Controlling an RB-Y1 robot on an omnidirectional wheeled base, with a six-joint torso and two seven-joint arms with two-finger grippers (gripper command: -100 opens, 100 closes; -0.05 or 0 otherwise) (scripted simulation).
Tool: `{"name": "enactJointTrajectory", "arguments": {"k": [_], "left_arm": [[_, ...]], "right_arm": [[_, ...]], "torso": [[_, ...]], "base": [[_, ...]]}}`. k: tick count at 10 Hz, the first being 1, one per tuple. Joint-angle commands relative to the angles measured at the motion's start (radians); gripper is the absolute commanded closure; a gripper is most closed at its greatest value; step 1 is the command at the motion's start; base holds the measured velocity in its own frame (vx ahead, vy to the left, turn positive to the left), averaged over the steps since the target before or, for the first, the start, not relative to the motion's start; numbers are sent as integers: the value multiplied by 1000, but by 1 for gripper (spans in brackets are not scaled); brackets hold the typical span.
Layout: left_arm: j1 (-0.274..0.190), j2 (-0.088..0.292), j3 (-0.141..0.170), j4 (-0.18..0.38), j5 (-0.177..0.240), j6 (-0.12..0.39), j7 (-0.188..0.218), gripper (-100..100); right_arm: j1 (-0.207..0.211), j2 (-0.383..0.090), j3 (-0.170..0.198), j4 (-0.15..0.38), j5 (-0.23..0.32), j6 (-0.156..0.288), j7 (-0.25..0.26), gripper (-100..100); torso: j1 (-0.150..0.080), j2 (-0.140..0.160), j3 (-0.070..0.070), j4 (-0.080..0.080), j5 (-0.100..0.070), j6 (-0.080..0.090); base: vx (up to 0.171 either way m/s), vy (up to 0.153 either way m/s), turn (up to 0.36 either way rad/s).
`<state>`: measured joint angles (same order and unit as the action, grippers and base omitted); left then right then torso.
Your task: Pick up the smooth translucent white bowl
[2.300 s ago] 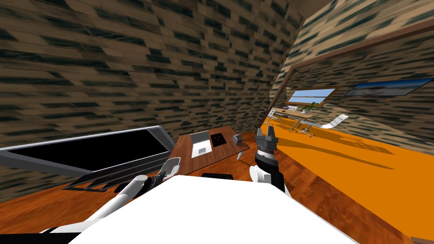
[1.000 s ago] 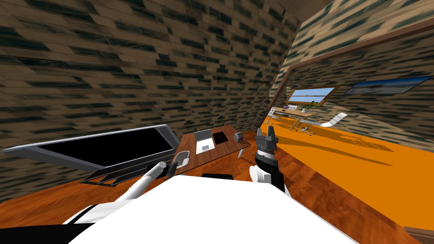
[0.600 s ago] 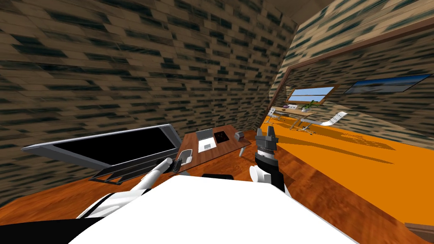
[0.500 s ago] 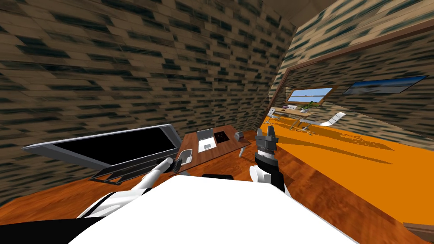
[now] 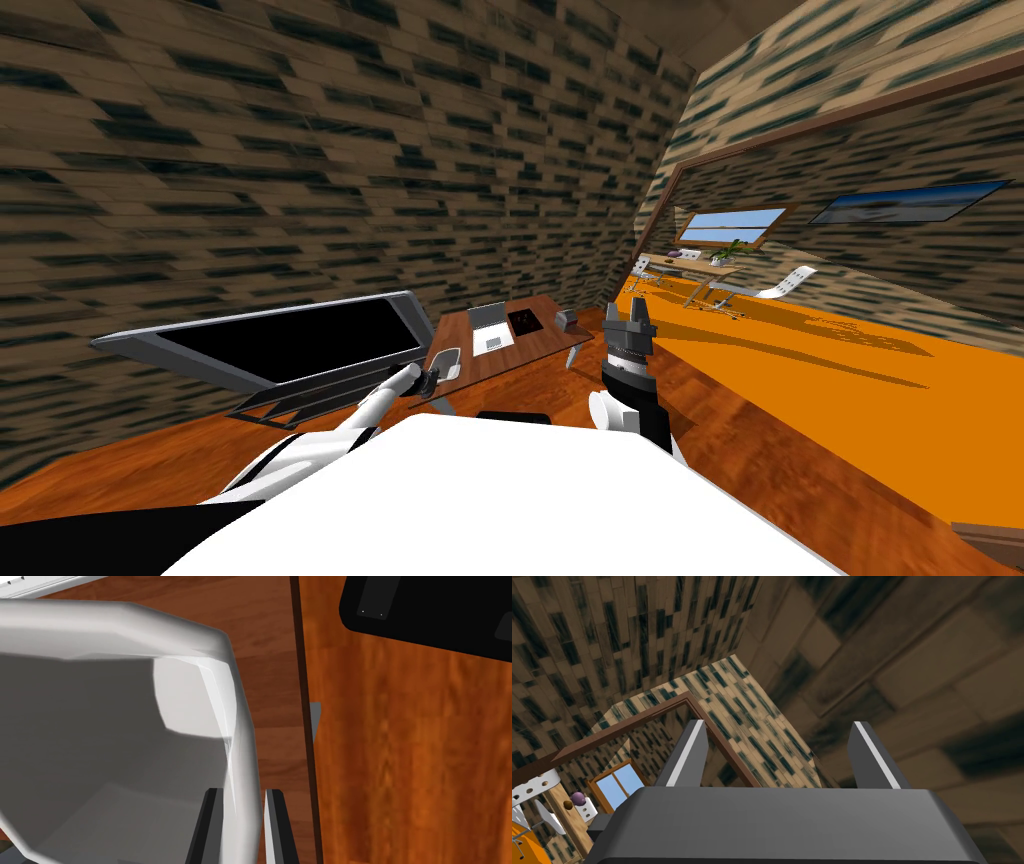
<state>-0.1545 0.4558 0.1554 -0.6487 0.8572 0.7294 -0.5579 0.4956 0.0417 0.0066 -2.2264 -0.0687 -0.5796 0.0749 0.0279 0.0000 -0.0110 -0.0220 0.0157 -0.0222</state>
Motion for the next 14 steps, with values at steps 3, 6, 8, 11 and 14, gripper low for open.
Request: {"name": "enactJointTrajectory", "arguments": {"k": [3, 6, 8, 11, 14], "left_arm": [[-46, -49, -5, -15, -78, 25, 93, 100], [-104, -97, -9, -12, -184, 46, 198, 100], [-140, -97, -9, -12, -228, 46, 227, 100], [-192, -144, -13, -9, -310, 67, 303, 100], [-213, -144, -13, -9, -384, 67, 364, 100]], "right_arm": [[0, 0, 0, 0, 0, 0, 0, 0], [0, 0, 0, 0, 0, 0, 0, 0], [0, 0, 0, 0, 0, 0, 0, 0], [0, 0, 0, 0, 0, 0, 0, 0], [0, 0, 0, 0, 0, 0, 0, 0]], "torso": [[-1, -1, -1, 0, 0, 0], [5, 4, 2, 0, 0, -2], [8, 7, 4, 1, 0, -1], [1, -1, -1, -1, -1, -2], [3, 6, 4, 2, -2, -1]], "base": [[-26, 23, 17], [-112, 84, 6], [-89, 93, -11], [-19, 40, 23], [-70, 58, -14]]}}
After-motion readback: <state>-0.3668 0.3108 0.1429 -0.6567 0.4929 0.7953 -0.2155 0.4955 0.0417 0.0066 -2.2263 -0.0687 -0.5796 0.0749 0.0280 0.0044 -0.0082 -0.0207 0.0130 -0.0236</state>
